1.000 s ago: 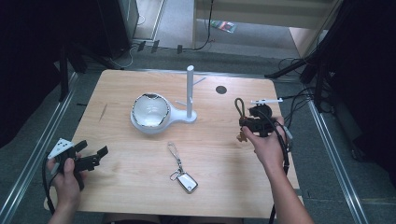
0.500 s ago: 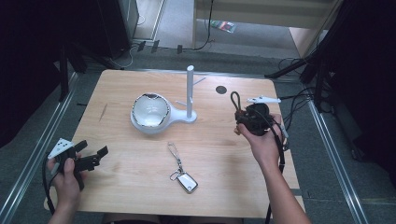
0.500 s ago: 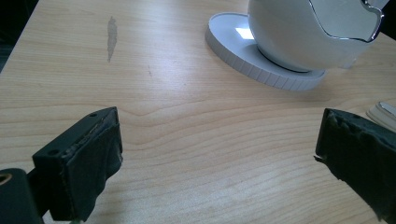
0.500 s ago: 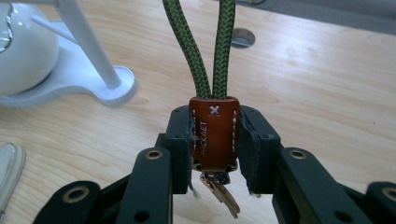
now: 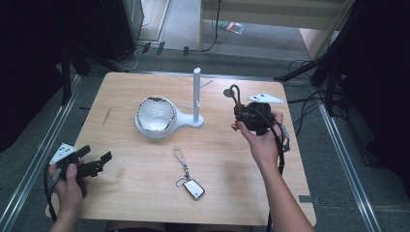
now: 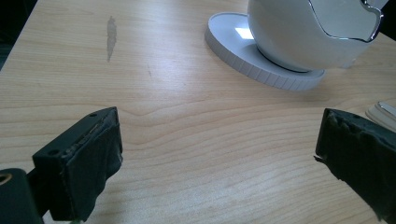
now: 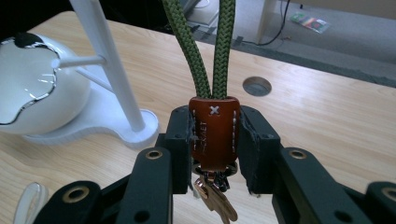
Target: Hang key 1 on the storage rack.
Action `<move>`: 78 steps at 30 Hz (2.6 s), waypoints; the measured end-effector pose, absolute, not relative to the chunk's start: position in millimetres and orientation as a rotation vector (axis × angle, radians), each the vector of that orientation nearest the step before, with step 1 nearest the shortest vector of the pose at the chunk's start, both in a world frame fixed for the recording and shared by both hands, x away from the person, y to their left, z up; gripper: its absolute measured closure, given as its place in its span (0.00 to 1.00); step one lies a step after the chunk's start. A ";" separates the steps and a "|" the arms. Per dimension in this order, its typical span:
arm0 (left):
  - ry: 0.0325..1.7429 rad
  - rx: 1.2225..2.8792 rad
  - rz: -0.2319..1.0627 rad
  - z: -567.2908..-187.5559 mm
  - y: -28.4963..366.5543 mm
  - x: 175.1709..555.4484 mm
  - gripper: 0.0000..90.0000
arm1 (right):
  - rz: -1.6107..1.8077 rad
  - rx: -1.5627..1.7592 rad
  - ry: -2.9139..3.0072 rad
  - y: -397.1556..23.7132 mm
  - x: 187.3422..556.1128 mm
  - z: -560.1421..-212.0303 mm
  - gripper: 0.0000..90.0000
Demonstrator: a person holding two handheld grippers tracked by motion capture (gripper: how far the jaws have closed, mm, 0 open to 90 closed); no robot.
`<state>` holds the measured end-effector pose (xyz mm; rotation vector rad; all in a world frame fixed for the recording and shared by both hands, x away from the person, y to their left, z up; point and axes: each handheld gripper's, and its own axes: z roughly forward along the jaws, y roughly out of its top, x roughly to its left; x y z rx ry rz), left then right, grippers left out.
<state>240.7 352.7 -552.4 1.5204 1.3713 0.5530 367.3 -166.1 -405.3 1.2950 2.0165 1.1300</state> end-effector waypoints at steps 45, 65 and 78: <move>1.357 1.513 0.559 -552.3 352.2 240.0 0.01 | 1.296 1.283 2.105 -112.5 414.6 -409.4 0.76; 1.359 1.512 0.557 -552.3 352.5 240.2 0.01 | 1.276 1.273 2.170 -107.0 415.1 -419.7 0.76; 1.363 1.512 0.560 -552.3 352.1 240.4 0.01 | 1.261 1.243 2.186 -105.9 407.5 -419.5 0.71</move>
